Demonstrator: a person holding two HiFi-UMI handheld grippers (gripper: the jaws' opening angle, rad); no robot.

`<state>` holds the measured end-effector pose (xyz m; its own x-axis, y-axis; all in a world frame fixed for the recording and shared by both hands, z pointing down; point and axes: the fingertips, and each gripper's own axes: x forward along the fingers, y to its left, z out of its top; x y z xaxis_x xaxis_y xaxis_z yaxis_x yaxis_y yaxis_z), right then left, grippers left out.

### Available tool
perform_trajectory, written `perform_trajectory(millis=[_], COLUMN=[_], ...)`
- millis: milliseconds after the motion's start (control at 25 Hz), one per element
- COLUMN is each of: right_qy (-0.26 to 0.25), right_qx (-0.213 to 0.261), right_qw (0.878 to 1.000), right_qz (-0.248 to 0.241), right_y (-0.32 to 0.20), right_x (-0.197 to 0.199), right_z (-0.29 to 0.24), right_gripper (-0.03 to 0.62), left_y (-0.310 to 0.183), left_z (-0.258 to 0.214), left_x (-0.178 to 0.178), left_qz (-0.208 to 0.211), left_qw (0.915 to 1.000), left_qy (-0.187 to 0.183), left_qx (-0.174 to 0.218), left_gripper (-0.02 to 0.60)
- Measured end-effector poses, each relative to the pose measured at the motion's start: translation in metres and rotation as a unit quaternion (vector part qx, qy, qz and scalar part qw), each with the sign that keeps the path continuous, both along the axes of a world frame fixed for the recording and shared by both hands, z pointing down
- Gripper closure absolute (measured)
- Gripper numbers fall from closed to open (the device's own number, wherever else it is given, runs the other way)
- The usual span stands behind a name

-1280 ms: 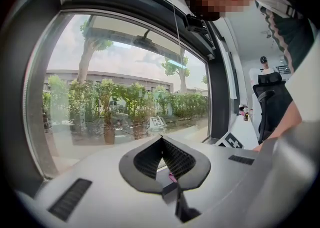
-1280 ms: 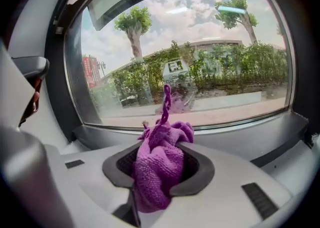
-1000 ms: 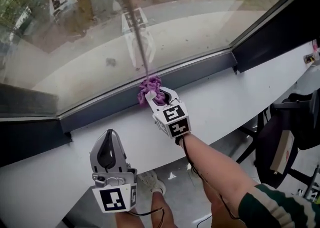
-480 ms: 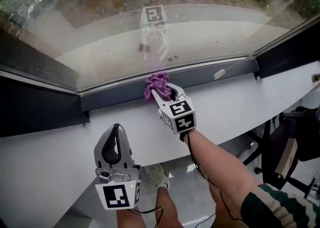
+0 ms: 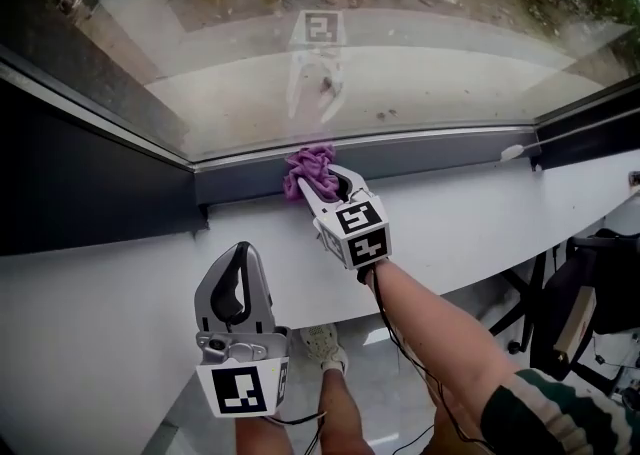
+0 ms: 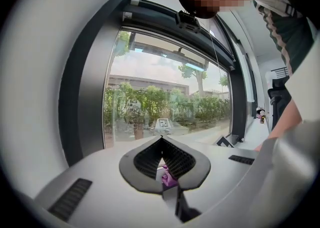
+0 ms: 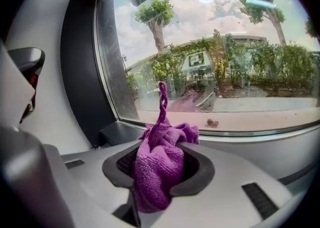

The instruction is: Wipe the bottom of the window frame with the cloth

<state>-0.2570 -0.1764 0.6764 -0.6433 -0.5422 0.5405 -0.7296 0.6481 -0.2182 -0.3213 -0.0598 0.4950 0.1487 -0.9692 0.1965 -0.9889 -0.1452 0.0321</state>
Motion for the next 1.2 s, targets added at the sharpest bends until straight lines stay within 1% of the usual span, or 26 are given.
perform_trajectory(millis=[120,280,400,600,800,1000,1200], right_qy=[-0.003,-0.010,-0.011,-0.004,0.001,-0.007,-0.015], right_qx=[-0.001,-0.001,0.002,0.007,0.010,0.001,-0.002], right_qw=[1.000,1.000,0.999,0.995,0.993,0.989,0.984], right_qz=[-0.016,-0.029,-0.038,-0.095,-0.119,-0.150,-0.175], right_y=[0.003,0.005,0.009,0.029,0.039,0.050,0.060], right_x=[-0.019,-0.035,-0.054,-0.102,-0.132,-0.157,-0.176], right_z=[-0.001,-0.005,-0.005,-0.003,-0.003,-0.004,-0.004], right_gripper=[0.447,0.447,0.447,0.447,0.447,0.447,0.447], left_y=[0.000,-0.002,-0.002,0.000,0.001,0.002,0.005], left_z=[0.002,0.001,0.005,0.012,0.012,0.012,0.016], left_x=[-0.012,-0.020,-0.036,-0.056,-0.066,-0.069,-0.076], left_qz=[-0.005,-0.011,-0.019,-0.030,-0.034,-0.035,-0.040], left_qw=[1.0000,0.9999,0.9998,0.9995,0.9994,0.9993,0.9990], left_qy=[-0.001,-0.002,0.000,0.005,0.007,0.015,0.009], left_qx=[-0.004,-0.007,-0.007,-0.009,-0.009,-0.007,-0.021], left_gripper=[0.575,0.575,0.575,0.575,0.575,0.575,0.575])
